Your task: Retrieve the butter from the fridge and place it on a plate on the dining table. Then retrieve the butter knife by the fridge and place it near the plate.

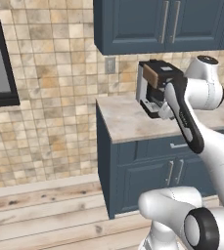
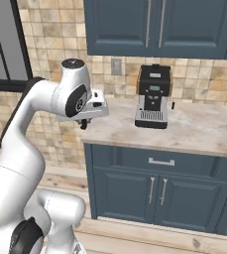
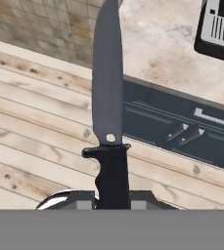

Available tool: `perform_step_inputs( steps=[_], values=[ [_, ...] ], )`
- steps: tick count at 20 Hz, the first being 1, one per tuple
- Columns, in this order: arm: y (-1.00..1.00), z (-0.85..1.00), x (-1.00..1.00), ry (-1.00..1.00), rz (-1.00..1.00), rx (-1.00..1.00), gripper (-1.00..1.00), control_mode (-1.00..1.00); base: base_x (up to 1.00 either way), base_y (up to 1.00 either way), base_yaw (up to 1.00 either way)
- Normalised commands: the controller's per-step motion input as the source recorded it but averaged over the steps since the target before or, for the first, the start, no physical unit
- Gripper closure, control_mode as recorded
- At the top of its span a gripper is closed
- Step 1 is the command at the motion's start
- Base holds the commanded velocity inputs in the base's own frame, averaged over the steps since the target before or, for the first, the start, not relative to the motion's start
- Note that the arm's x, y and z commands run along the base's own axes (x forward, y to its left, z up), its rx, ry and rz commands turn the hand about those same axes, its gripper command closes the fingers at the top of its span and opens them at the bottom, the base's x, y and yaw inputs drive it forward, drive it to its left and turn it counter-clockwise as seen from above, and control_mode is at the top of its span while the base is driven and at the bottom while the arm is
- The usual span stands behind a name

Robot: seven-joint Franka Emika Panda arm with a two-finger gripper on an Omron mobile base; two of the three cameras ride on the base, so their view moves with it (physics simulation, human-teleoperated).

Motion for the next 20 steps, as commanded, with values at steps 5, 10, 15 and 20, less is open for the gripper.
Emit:
perform_step_inputs(
  steps=[5,10,15,20],
  values=[
    [0.00,0.00,0.00,0.00,0.00,0.00,1.00,1.00,-0.36,-0.34,-0.11],
    [0.00,0.00,0.00,0.00,0.00,0.00,1.00,1.00,-0.25,-0.72,-0.51],
    [0.00,0.00,0.00,0.00,0.00,0.00,1.00,1.00,-0.03,-0.64,-0.69],
    [0.00,0.00,0.00,0.00,0.00,0.00,1.00,1.00,0.00,-0.62,-0.74]
  ],
)
